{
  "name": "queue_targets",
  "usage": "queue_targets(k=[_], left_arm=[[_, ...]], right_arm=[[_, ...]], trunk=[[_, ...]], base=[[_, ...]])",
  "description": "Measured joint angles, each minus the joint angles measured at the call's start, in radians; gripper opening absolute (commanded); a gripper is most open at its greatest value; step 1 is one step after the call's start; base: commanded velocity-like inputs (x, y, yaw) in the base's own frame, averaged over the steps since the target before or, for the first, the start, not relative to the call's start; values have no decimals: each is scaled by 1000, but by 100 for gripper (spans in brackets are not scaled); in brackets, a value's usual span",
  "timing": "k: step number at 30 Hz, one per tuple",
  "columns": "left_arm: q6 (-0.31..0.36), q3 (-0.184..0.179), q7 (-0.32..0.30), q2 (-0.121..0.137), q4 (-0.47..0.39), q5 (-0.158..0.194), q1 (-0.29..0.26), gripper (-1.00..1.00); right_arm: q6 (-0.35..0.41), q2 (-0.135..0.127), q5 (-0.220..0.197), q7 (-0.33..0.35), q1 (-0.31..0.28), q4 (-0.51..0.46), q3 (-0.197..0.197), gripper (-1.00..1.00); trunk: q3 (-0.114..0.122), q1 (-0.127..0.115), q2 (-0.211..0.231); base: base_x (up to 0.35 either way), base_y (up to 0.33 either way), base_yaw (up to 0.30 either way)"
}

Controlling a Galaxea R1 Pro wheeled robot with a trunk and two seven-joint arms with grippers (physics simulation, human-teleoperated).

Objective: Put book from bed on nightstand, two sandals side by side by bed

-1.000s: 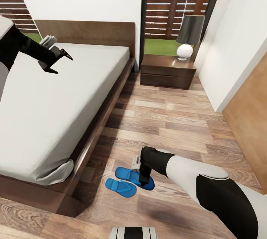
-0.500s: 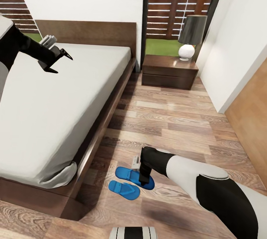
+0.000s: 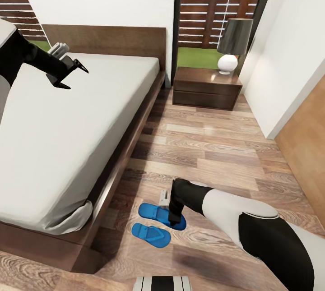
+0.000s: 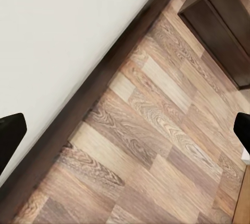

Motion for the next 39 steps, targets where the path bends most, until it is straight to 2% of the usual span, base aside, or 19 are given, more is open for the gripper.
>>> queue_targets(k=[4, 5, 6, 10, 21, 25, 28, 29, 31, 34, 39], left_arm=[[0, 0, 0, 0, 1, 0, 0, 100], [1, 0, 0, 0, 1, 0, 0, 100], [1, 0, 0, 0, 1, 0, 1, 100], [0, 0, 0, 0, 1, 0, 1, 100], [0, 0, 0, 0, -1, -1, 1, 100], [0, 0, 0, 1, -1, -2, 1, 100], [0, 0, 0, 2, -1, -1, 1, 100], [1, 0, 0, 2, -1, -1, 1, 100], [1, 0, 0, 2, -1, -1, 1, 100], [1, 0, 0, 2, -1, 0, 2, 100], [1, 0, 0, 2, -1, 0, 1, 100]], right_arm=[[-13, 0, 0, 0, 0, 1, 10, -100], [-26, 0, 2, 0, 0, 2, 61, -100], [-30, 0, 1, 0, 0, 1, 86, -100], [-35, 0, -2, -1, 0, 2, 129, -100], [-36, 0, -3, -2, 0, 5, 139, -100], [-37, 0, 2, -4, 0, 53, 139, -100], [-33, 0, -3, -9, -1, 90, 126, -100], [-31, 0, -3, -30, -3, 101, 98, -100], [-30, 0, -6, -46, -4, 104, 71, -100], [-30, 0, -8, -69, -4, 107, -9, -100], [-30, 0, -7, -78, -5, 108, -65, -100]], trunk=[[0, 0, 0], [0, 0, 0], [0, 0, 0], [0, 0, 0], [0, 0, 0], [-8, 1, 0], [-19, 2, -1], [-23, 3, -1], [-31, 4, -2], [-42, 5, -2], [-43, 5, -3]], base=[[3, 0, 0], [0, 0, 0], [0, 0, 0], [0, 0, 0], [0, 0, 0], [0, 0, 0], [0, 0, 0], [0, 0, 0], [0, 0, 0], [0, 0, 0], [0, 0, 0]])
